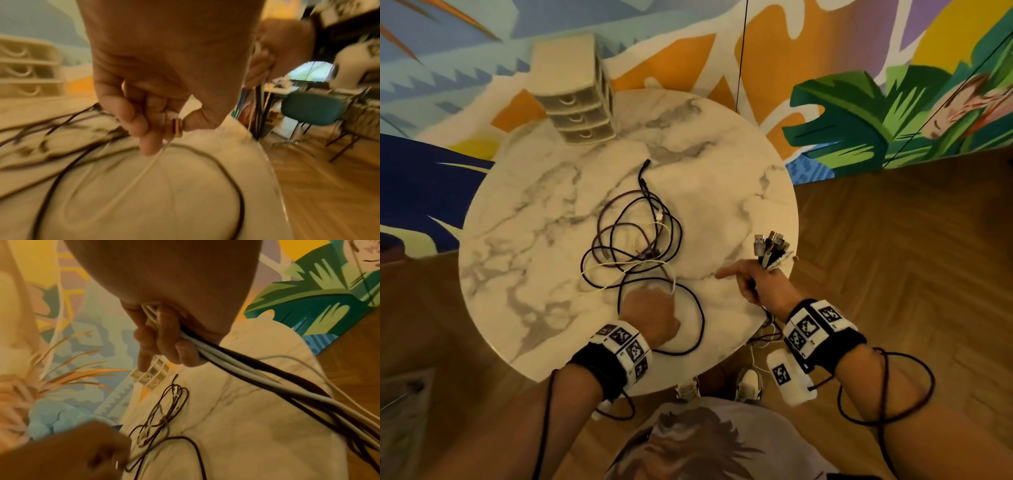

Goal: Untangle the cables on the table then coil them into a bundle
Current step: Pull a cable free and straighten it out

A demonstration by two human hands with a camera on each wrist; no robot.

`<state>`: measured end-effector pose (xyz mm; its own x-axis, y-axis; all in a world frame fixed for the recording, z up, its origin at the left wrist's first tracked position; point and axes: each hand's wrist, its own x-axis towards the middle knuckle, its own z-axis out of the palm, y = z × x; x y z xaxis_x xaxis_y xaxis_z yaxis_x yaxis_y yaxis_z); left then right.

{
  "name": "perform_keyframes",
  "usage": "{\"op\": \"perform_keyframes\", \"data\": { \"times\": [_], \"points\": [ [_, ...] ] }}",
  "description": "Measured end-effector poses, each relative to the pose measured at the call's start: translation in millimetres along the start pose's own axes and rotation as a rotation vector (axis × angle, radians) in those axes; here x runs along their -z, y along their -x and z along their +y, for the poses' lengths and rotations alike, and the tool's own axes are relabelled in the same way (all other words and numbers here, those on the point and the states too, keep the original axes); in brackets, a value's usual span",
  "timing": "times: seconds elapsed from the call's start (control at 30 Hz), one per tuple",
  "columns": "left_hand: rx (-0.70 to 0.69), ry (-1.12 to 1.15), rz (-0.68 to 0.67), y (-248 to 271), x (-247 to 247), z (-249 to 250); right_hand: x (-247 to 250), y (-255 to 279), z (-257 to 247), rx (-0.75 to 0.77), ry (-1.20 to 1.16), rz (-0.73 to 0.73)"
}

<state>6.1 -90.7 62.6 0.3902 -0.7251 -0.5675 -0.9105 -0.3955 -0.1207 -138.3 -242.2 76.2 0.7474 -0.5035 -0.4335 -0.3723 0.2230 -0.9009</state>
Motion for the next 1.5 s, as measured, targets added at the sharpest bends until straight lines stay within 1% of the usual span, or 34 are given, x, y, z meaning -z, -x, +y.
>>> {"op": "perform_keyframes", "data": {
  "times": [0.13,0.2,0.23,0.3,0.37,0.47,0.57,0.63,0.7,0.83,0.9,0.97,1.03,1.07,1.1,1.13,1.2,1.23,1.27,1.3,1.33,1.37,1.43,1.5],
  "points": [
    [-0.054,0.102,0.370,11,52,11,-19,0,-6,0.036,0.084,-0.040],
    [-0.132,0.250,0.519,12,73,8,-25,0,-14,0.040,0.079,-0.055],
    [-0.184,0.364,0.559,11,81,6,-27,2,-20,0.047,0.046,-0.059],
    [-0.283,0.614,0.581,6,94,1,-30,3,-33,0.070,-0.034,-0.058],
    [-0.325,0.822,0.585,2,102,-1,-32,3,-43,0.100,-0.036,-0.051],
    [-0.362,0.965,0.574,1,111,1,-31,3,-53,0.166,0.011,-0.049],
    [-0.438,0.993,0.563,2,115,2,-31,2,-58,0.195,0.057,-0.031],
    [-0.473,0.940,0.595,2,115,2,-32,3,-60,0.222,0.081,-0.014],
    [-0.479,0.899,0.630,2,114,2,-32,3,-63,0.231,0.106,-0.002],
    [-0.480,0.930,0.736,6,112,4,-32,6,-70,0.253,0.089,0.016],
    [-0.494,0.910,0.758,7,112,8,-32,6,-72,0.261,0.074,0.041],
    [-0.487,0.946,0.753,6,110,7,-32,5,-70,0.255,0.048,0.057],
    [-0.434,1.078,0.742,2,103,3,-32,0,-65,0.239,0.032,0.106],
    [-0.397,1.157,0.707,-2,96,0,-31,-3,-62,0.236,0.037,0.158],
    [-0.359,1.222,0.609,-7,88,-1,-31,-8,-58,0.249,0.021,0.204],
    [-0.331,1.257,0.431,-10,80,-2,-30,-10,-58,0.268,-0.015,0.237],
    [-0.312,1.267,-0.010,-14,56,4,-28,-14,-59,0.293,-0.112,0.262],
    [-0.302,1.238,-0.153,-17,39,6,-26,-14,-61,0.289,-0.189,0.267],
    [-0.291,1.198,-0.208,-21,22,5,-23,-15,-64,0.269,-0.288,0.261],
    [-0.260,1.178,-0.202,-24,3,1,-18,-13,-69,0.249,-0.402,0.244],
    [-0.201,1.180,-0.165,-28,-12,-7,-12,-12,-72,0.229,-0.503,0.238],
    [-0.113,1.194,-0.117,-31,-25,-19,-4,-12,-74,0.210,-0.588,0.246],
    [0.070,1.217,-0.009,-35,-39,-49,13,-11,-75,0.186,-0.678,0.312],
    [0.219,1.210,0.125,-34,-36,-82,31,-11,-75,0.189,-0.695,0.410]
  ]
}}
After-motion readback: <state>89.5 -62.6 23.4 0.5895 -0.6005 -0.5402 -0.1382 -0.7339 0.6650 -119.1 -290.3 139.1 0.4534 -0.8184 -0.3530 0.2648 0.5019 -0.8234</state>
